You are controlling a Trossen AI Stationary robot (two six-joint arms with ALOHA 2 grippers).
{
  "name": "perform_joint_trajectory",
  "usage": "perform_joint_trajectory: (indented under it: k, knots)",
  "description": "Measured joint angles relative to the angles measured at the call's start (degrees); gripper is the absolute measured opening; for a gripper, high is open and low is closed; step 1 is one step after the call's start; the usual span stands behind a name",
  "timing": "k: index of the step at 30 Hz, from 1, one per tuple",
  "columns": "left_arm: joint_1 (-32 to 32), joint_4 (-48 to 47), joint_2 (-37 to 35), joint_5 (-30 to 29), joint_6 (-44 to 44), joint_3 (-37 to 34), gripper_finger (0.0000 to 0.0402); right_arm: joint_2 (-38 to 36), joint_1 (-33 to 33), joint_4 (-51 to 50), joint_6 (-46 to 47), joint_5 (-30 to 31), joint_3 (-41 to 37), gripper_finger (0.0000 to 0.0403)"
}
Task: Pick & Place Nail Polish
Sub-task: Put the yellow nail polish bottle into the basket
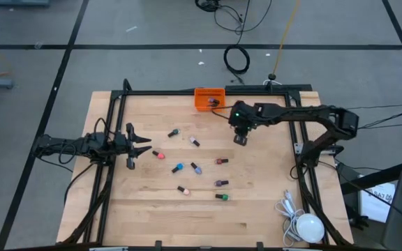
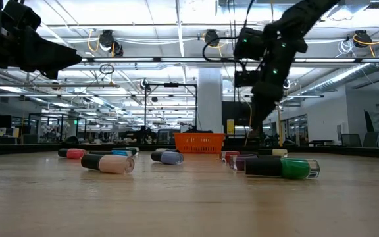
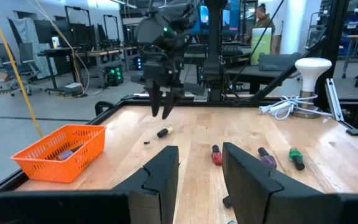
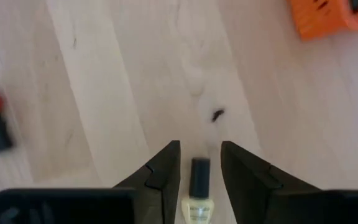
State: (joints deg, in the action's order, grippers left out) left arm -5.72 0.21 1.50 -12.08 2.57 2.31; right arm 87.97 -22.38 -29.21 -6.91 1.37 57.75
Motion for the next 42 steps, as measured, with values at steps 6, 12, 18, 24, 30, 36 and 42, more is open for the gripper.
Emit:
perform_joint_trajectory:
  k: [6, 12, 18, 24, 30, 36, 42]
  knots:
    - [0.02, 0.0, -0.01, 0.02, 0.0, 0.0, 0.0124, -0.93, -1.02, 5.88, 1.29, -0.02, -8.66, 0.0136]
    - [0.01, 0.0, -0.01, 0.02, 0.0, 0.0, 0.0124, -0.94, -1.59, 15.06, 1.74, -0.11, -13.05, 0.0196]
    - [0.02, 0.0, -0.02, 0.02, 0.0, 0.02, 0.0124, -0.97, -1.69, 15.25, 0.19, -0.58, -13.06, 0.0216]
    - [0.0, 0.0, -0.02, 0.0, 0.0, 0.0, 0.0124, -0.01, -2.41, 15.58, 1.11, -3.17, -13.06, 0.0205]
    - [0.0, 0.0, -0.02, 0.02, 0.0, 0.0, 0.0124, 0.08, -2.68, 16.55, 0.39, -3.15, -15.07, 0.0201]
    - [0.02, 0.0, 0.0, 0.02, 0.0, 0.0, 0.0124, -0.05, -2.78, 17.87, 0.83, -3.15, -17.07, 0.02]
    - [0.01, 0.0, -0.01, 0.02, 0.0, 0.02, 0.0124, -0.16, -2.72, 20.52, 2.21, -3.15, -19.53, 0.02]
